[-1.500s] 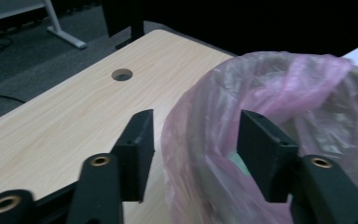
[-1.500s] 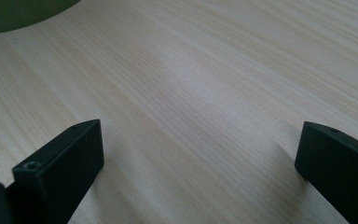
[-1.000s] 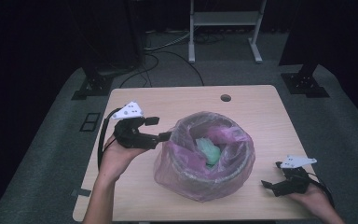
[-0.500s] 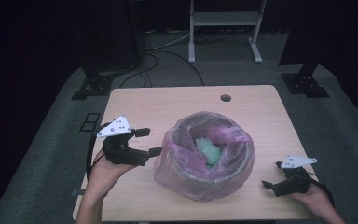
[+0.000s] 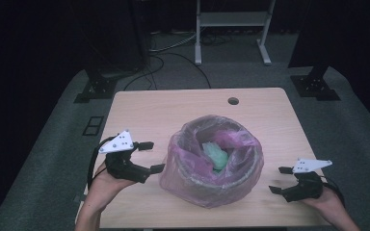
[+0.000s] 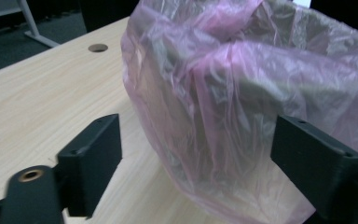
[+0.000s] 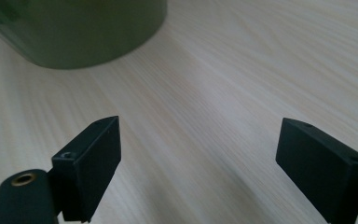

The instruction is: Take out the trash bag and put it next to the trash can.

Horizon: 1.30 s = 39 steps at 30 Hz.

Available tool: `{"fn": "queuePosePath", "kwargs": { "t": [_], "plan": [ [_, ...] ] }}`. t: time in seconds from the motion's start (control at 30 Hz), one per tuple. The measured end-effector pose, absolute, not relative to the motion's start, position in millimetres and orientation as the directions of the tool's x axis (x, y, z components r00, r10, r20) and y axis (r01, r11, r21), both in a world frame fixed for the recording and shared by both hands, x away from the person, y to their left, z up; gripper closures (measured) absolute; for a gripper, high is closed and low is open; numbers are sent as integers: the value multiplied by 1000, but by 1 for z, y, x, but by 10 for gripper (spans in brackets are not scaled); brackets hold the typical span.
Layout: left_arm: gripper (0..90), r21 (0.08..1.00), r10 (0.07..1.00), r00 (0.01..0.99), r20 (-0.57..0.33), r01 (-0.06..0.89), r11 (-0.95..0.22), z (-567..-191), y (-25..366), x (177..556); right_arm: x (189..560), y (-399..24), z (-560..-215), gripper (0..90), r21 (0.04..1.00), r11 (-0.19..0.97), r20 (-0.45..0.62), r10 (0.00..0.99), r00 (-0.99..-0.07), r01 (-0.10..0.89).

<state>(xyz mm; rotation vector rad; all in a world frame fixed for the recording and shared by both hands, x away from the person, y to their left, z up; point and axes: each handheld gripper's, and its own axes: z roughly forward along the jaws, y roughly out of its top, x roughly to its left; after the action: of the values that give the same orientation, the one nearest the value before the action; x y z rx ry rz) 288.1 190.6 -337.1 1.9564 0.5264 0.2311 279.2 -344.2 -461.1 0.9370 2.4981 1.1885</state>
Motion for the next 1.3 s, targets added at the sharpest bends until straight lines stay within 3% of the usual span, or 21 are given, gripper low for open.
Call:
{"fn": "queuePosePath", "kwargs": {
  "t": [0.53,1.3],
  "plan": [
    [97,902,424,903,-63,234,-363,-351,194,289,274,-323,-417,128,850,409,110,478,-871,331],
    [99,896,334,940,-69,206,-394,-357,175,292,285,-300,-381,153,905,339,120,373,-920,256]
  ]
}}
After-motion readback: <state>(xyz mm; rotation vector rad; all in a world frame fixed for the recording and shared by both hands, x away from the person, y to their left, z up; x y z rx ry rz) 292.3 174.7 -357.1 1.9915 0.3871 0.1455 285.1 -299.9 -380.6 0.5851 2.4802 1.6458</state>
